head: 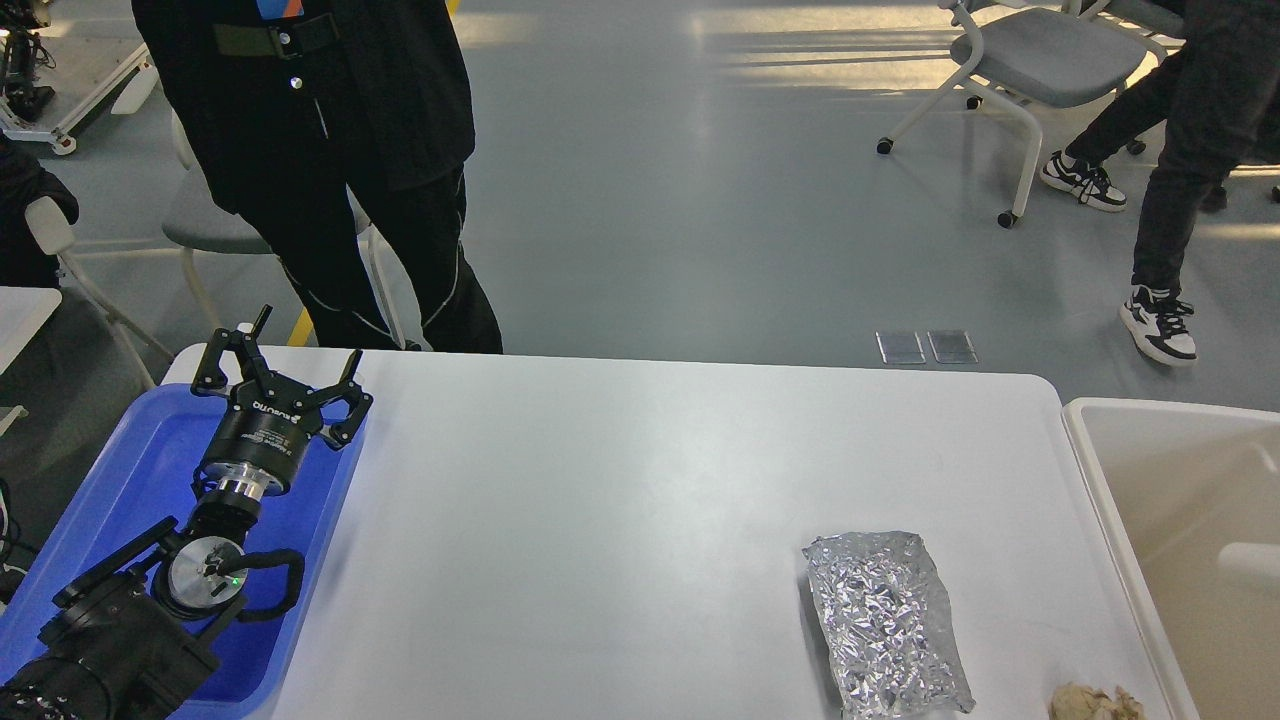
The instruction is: Tidy desktop
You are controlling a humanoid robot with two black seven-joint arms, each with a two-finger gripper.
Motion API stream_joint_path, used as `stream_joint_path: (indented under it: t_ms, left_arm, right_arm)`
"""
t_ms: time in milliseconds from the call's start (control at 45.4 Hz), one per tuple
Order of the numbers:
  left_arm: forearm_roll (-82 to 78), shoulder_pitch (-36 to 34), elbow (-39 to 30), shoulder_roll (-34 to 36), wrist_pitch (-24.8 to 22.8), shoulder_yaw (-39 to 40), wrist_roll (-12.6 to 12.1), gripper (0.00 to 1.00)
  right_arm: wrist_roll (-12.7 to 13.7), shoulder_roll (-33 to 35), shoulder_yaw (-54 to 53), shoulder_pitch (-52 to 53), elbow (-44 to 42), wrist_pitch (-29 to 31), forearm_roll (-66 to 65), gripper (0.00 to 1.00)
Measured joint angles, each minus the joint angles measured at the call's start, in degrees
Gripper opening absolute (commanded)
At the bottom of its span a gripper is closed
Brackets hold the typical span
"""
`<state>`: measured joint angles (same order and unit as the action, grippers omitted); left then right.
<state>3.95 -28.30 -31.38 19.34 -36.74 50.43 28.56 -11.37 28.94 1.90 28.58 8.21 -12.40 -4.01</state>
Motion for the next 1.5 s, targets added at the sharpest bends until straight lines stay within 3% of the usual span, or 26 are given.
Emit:
stream_joint_path:
  t_ms: [858,1101,1321,1497]
  left_arm:
    - [0.0,0.0,0.0,0.0,0.0,-0.1,0.0,1.0]
    - [0.0,0.0,0.0,0.0,0.0,-0.1,0.0,1.0]
    - [0.0,0.0,0.0,0.0,-0.1,-0.1,0.0,1.0]
    - [0.0,0.0,0.0,0.0,-0.1,-0.1,0.0,1.0]
  right_arm:
    - [-0.4,-1.8,-2.6,3.7,-1.0,0.3,-0.2,1.0]
    - [-4.8,1.0,-4.8,4.8,-0.7,11.2,-0.2,1.0]
    - [-8.3,3.9,-14.1,6.0,0.0,23.3,0.0,1.0]
    - [-9.5,8.6,-23.2,6.1,7.8,31.4,0.1,1.0]
